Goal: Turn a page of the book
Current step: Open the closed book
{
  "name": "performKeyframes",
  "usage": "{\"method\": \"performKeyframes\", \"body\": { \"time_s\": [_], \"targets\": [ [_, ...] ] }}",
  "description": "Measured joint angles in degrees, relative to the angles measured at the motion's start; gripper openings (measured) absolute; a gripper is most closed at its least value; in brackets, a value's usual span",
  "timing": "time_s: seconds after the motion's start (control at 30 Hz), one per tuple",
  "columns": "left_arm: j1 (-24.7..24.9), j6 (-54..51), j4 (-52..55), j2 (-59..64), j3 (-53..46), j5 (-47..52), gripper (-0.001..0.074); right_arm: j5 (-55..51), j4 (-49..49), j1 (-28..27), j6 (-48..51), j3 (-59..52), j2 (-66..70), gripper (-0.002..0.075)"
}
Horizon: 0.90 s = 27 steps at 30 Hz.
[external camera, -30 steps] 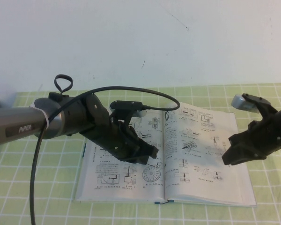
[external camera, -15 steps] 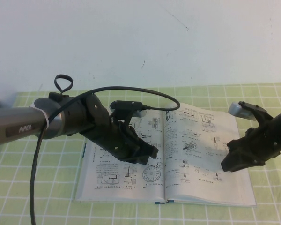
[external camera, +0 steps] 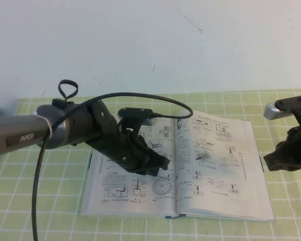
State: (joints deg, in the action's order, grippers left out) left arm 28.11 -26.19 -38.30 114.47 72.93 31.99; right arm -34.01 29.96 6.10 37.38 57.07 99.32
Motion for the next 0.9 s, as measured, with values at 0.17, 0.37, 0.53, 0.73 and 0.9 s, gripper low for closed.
{"method": "performKeyframes", "body": {
  "time_s": [0.17, 0.37, 0.53, 0.73, 0.9],
  "targets": [
    [0.00, 0.00, 0.00, 0.00, 0.00, 0.00, -0.0005, 4.44, 8.28, -1.35, -0.38, 0.09, 2.63, -0.0001],
    [0.00, -0.07, 0.00, 0.00, 0.00, 0.00, -0.0005, -1.28, 14.22, -3.27, 3.78, 3.28, 6.64, 0.0073],
    [0.00, -0.07, 0.00, 0.00, 0.00, 0.00, -0.0005, -4.56, 21.91, -3.16, 10.71, 3.41, 9.78, 0.0274],
    [0.00, -0.07, -0.10, 0.00, 0.00, 0.00, -0.0005, -5.11, 24.25, -3.16, 12.28, 3.53, 12.86, 0.0363],
    [0.00, -0.07, -0.18, 0.00, 0.00, 0.00, -0.0005, -5.73, 24.84, -3.16, 12.37, 3.79, 13.93, 0.0370]
  ]
}}
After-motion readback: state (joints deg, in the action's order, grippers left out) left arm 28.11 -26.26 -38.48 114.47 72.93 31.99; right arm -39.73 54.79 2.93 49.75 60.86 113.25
